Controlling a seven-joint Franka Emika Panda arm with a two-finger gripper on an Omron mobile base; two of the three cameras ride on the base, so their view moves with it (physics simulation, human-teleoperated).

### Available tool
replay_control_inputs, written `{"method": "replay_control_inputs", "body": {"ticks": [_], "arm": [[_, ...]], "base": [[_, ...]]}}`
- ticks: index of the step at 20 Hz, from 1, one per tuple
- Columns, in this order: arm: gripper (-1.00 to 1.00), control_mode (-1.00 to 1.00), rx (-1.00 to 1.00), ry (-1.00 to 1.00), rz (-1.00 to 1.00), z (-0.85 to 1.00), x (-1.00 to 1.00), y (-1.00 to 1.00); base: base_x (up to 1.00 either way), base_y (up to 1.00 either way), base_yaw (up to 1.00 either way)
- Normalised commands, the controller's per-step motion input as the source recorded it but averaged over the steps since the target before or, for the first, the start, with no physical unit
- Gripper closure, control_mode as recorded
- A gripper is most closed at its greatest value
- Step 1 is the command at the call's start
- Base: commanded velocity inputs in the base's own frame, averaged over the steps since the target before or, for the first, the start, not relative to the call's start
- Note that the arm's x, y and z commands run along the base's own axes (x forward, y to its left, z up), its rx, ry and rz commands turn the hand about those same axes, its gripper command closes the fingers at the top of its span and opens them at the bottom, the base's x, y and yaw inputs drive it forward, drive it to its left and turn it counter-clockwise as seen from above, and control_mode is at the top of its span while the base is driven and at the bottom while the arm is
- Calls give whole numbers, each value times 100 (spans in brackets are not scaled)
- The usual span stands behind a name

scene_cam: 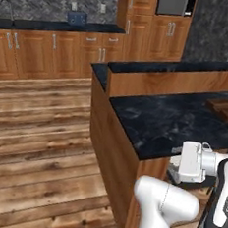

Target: Place the drinks on the dining counter in a tight cluster.

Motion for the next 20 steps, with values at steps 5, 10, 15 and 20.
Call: {"method": "replay_control_inputs", "body": {"ticks": [5,10,15,20], "arm": [[-100,100,0,0,0,0,0,0],[-100,100,0,0,0,0,0,0],[-100,100,0,0,0,0,0,0],[-100,100,0,0,0,0,0,0]], "base": [[26,87,0],[35,85,0],[47,79,0],[63,69,-1]]}}
